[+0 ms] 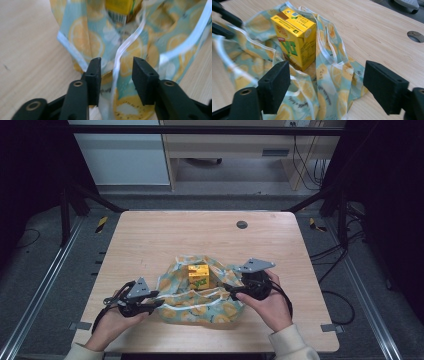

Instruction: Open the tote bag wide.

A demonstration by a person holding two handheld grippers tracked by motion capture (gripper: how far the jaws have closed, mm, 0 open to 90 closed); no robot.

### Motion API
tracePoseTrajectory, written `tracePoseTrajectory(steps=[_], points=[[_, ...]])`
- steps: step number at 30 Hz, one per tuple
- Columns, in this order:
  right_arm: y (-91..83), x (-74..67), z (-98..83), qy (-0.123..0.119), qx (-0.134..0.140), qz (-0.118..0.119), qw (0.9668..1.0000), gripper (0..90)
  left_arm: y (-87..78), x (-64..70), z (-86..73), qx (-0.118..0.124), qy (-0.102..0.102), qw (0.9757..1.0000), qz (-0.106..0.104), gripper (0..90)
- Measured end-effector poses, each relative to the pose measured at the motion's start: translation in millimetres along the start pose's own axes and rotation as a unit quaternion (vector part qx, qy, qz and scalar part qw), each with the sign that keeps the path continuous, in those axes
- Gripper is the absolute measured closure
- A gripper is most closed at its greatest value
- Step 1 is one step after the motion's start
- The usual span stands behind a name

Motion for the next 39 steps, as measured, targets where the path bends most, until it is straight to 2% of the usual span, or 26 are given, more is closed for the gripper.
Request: tracePoseTrajectory(steps=[3,6,11,13,17,20,23,29,31,34,39], points=[[13.2,2.4,3.6,-0.003,-0.012,0.002,0.9999,27.1,-9.3,11.3,9.7,0.023,0.012,0.9997,0.0,49.8],[29.1,3.7,6.0,-0.01,-0.022,0.007,0.9997,31.8,-13.0,21.1,16.0,0.034,0.023,0.9991,0.004,43.3],[50.6,2.4,4.4,-0.016,-0.051,0.016,0.9984,33.8,-17.9,28.7,22.3,0.044,0.022,0.9988,0.002,34.8],[55.2,1.8,3.5,-0.019,-0.059,0.016,0.9979,34.9,-15.0,29.4,21.7,0.037,0.023,0.999,-0.002,32.6],[64.0,1.9,1.8,-0.021,-0.076,0.017,0.9967,38.4,1.0,30.0,11.8,0.001,0.022,0.9997,-0.012,27.9],[66.8,1.2,1.0,-0.021,-0.083,0.021,0.9961,42.4,7.0,32.3,8.1,-0.009,0.025,0.9992,-0.031,25.2],[67.1,-0.4,0.8,-0.023,-0.088,0.024,0.9956,45.8,7.2,32.6,6.7,-0.014,0.031,0.9989,-0.033,21.4],[66.6,-0.1,0.1,-0.031,-0.086,0.026,0.9954,57.3,-1.8,27.6,10.4,0.01,0.02,0.9994,-0.027,18.1],[68.6,0.7,-0.5,-0.032,-0.085,0.026,0.9955,60.1,0.1,26.6,8.9,0.004,0.021,0.9995,-0.025,17.0],[71.8,2.5,-1.1,-0.024,-0.086,0.028,0.9956,69.8,9.0,24.7,3.7,-0.015,0.021,0.9996,-0.013,15.7],[74.9,5.2,-0.9,-0.024,-0.087,0.031,0.9955,84.2,19.9,18.9,-1.3,-0.027,0.008,0.9996,-0.004,15.7]])
Point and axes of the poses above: each handheld gripper's, and its own axes: y roughly forward along the jaws, z roughly out of its top, x roughly to its right, the point moved 3 cm from there along y, roughly forward along the jaws, and after that the axes turned 13 degrees about -y, right-handed, at the moved point
